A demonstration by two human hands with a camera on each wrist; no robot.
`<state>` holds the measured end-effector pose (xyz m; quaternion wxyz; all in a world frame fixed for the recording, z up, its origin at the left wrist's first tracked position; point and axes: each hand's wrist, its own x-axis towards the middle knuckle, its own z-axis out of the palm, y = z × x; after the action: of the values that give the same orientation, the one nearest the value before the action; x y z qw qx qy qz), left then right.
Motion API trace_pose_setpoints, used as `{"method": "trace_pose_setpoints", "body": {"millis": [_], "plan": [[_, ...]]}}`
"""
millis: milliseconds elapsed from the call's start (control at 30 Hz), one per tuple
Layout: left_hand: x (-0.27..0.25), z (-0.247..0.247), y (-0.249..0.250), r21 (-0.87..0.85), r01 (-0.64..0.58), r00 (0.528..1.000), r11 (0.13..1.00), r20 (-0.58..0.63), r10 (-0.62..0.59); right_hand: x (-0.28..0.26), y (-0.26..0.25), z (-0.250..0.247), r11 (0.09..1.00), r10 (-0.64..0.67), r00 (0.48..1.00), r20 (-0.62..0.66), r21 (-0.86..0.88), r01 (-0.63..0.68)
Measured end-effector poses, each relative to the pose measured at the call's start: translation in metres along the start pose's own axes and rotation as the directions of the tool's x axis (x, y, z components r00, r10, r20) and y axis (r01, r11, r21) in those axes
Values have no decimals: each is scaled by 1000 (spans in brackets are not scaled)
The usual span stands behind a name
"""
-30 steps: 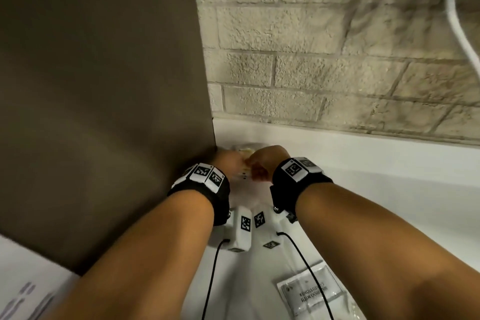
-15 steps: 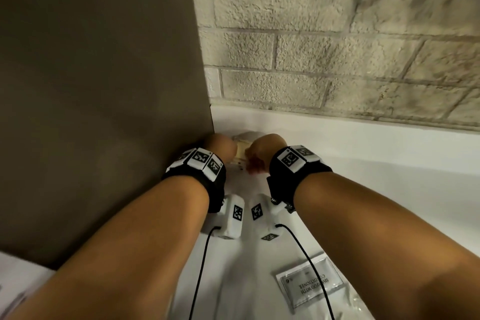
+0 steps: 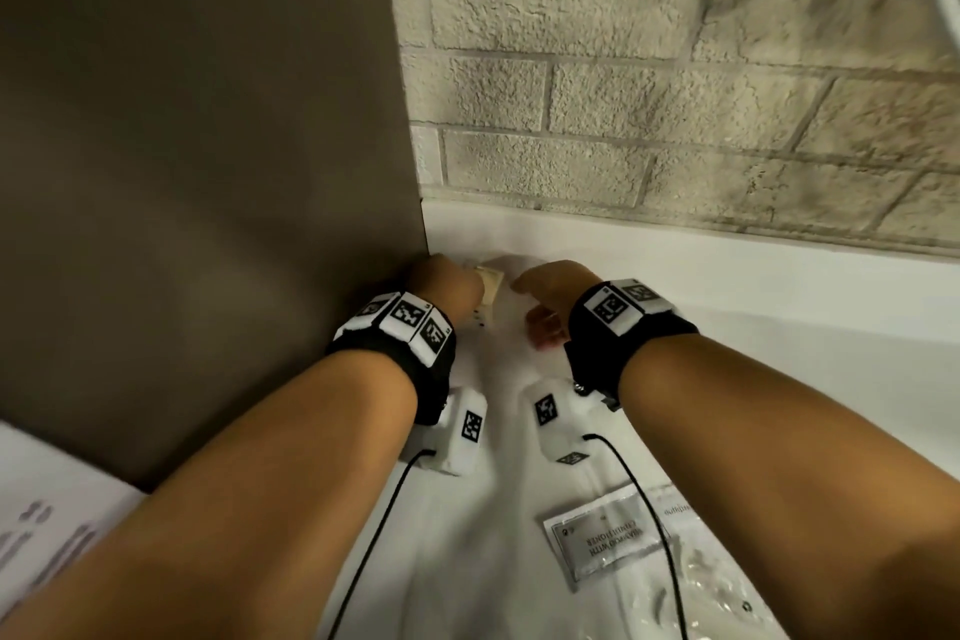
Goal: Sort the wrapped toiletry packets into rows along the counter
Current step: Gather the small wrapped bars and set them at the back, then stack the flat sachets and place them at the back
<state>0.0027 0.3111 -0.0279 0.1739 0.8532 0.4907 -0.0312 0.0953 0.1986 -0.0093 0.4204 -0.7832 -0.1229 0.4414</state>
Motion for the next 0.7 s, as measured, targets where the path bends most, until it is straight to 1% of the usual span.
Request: {"method": "trace_pose_setpoints", "body": {"millis": [33, 67, 133, 200, 233, 300, 333, 367, 433, 467, 500, 567, 600, 700], "plan": [[-6, -1, 1, 28, -30, 997, 999, -63, 31, -8, 2, -7, 999, 1, 1000, 3, -37, -1], [-15, -1, 4, -3, -42, 997, 999, -67, 42, -15, 4, -15, 993, -2, 1000, 11, -116, 3], [-42, -2, 11, -149, -39, 997, 988, -78, 28, -37, 9, -28, 953, -31, 999, 38, -300, 41], [-79, -6, 18, -197, -140, 987, 970, -106, 121, -64, 18, -39, 894, -63, 995, 73, -439, 88], [-95, -7, 20, -178, -186, 980, 966, -112, 168, -79, 23, -43, 863, -89, 991, 99, -490, 126], [-129, -7, 22, -166, -240, 971, 956, -31, 238, -115, 35, -49, 817, -112, 983, 147, -550, 176], [-148, -6, 23, -172, -258, 963, 951, 30, 267, -135, 44, -51, 789, -114, 978, 172, -583, 194], [-160, -5, 24, -168, -275, 956, 947, 58, 288, -152, 50, -53, 739, -124, 971, 206, -634, 229], [-188, -1, 27, -112, -329, 934, 938, 110, 341, -183, 67, -59, 583, -145, 952, 269, -754, 302], [-197, 1, 28, -71, -355, 923, 932, 129, 362, -194, 76, -62, 519, -156, 949, 274, -795, 315], [-205, 8, 29, -39, -371, 915, 928, 153, 372, -209, 88, -67, 480, -155, 953, 259, -824, 302], [-216, 16, 33, 22, -404, 899, 914, 195, 393, -228, 108, -77, 465, -165, 961, 223, -841, 275], [-224, 20, 35, 47, -421, 889, 906, 218, 402, -239, 120, -82, 486, -166, 966, 198, -836, 255], [-235, 37, 41, 138, -420, 896, 897, 220, 386, -267, 147, -98, 583, -191, 975, 115, -786, 207]]}}
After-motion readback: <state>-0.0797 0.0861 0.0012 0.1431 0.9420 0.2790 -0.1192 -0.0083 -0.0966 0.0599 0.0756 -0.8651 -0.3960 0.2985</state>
